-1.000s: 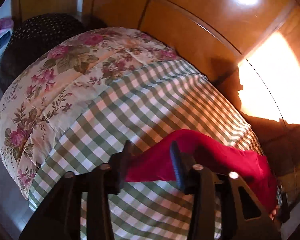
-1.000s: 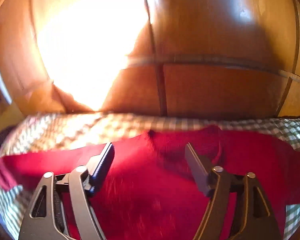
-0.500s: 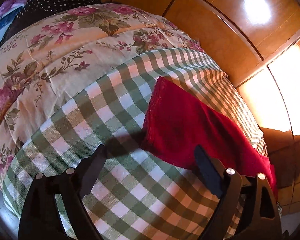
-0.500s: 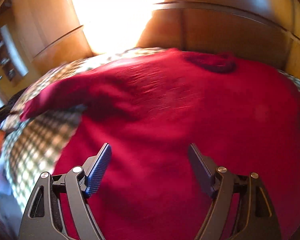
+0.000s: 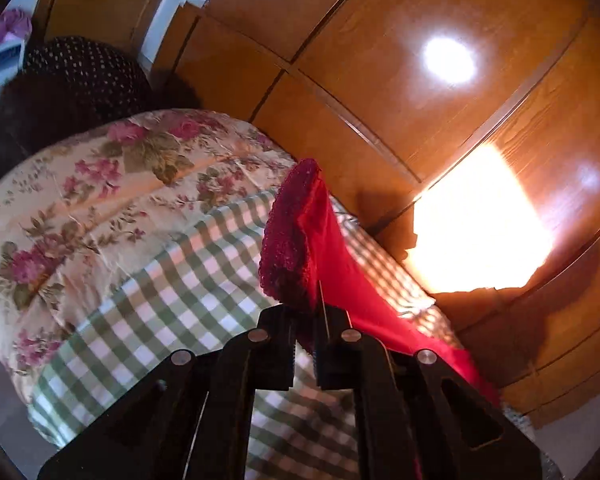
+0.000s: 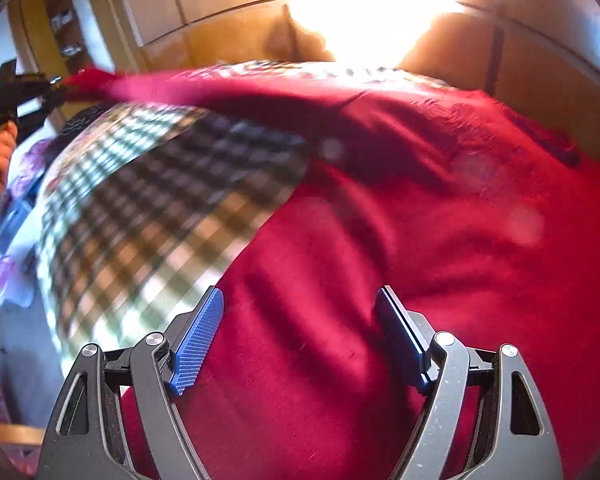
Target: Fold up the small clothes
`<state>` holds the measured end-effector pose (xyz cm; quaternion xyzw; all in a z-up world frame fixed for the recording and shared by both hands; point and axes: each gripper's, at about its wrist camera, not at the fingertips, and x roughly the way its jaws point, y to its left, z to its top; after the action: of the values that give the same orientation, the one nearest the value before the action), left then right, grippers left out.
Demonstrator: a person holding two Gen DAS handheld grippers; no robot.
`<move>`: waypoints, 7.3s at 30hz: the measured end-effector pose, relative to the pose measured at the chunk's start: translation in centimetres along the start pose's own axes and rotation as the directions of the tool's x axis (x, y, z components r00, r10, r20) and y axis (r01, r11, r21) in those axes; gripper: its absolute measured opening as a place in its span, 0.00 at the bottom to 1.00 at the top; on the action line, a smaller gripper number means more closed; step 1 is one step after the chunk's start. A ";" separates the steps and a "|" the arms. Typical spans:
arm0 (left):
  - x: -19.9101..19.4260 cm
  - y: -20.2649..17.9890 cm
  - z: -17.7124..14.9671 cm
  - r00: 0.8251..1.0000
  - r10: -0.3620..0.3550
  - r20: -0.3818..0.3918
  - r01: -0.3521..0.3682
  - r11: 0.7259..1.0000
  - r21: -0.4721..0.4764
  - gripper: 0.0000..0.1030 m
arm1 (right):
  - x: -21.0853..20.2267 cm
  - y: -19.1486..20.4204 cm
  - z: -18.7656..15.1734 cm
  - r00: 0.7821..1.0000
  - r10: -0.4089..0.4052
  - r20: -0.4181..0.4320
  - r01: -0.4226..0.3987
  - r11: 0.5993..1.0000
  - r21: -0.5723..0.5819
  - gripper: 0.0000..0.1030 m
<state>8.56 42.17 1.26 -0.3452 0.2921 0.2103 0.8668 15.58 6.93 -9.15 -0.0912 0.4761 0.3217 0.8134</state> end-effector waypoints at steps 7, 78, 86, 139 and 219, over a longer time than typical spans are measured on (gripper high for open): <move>9.5 1.8 -4.3 0.897 0.392 -0.203 -0.385 0.920 0.071 0.28 | 0.8 0.0 -0.4 0.999 -0.020 0.025 0.020 1.000 -0.011 0.80; 5.1 -28.7 -32.0 0.906 -0.046 -0.420 0.318 0.730 0.605 0.76 | -24.8 -51.8 -19.6 0.747 -0.617 -0.246 0.415 0.144 0.898 0.05; 5.2 -28.3 -30.1 0.866 -0.113 -0.488 0.383 0.778 0.499 0.76 | -26.1 -47.2 -9.8 0.795 -0.607 0.025 0.288 0.413 0.864 0.05; 15.6 -36.3 -24.1 0.950 -0.045 -0.310 0.222 0.795 0.564 0.60 | -11.8 -32.0 -5.5 0.977 -0.167 0.132 0.036 0.741 0.670 0.89; 6.9 -23.3 -23.7 0.902 -0.271 -0.336 0.400 0.817 0.415 0.49 | -5.1 -18.7 -1.8 0.904 -0.427 0.009 0.405 0.863 0.303 0.97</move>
<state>18.28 10.56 -6.13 -0.1934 0.3801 -0.0725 0.9016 23.99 -10.64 -8.78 -0.0574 0.4566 0.0674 0.8852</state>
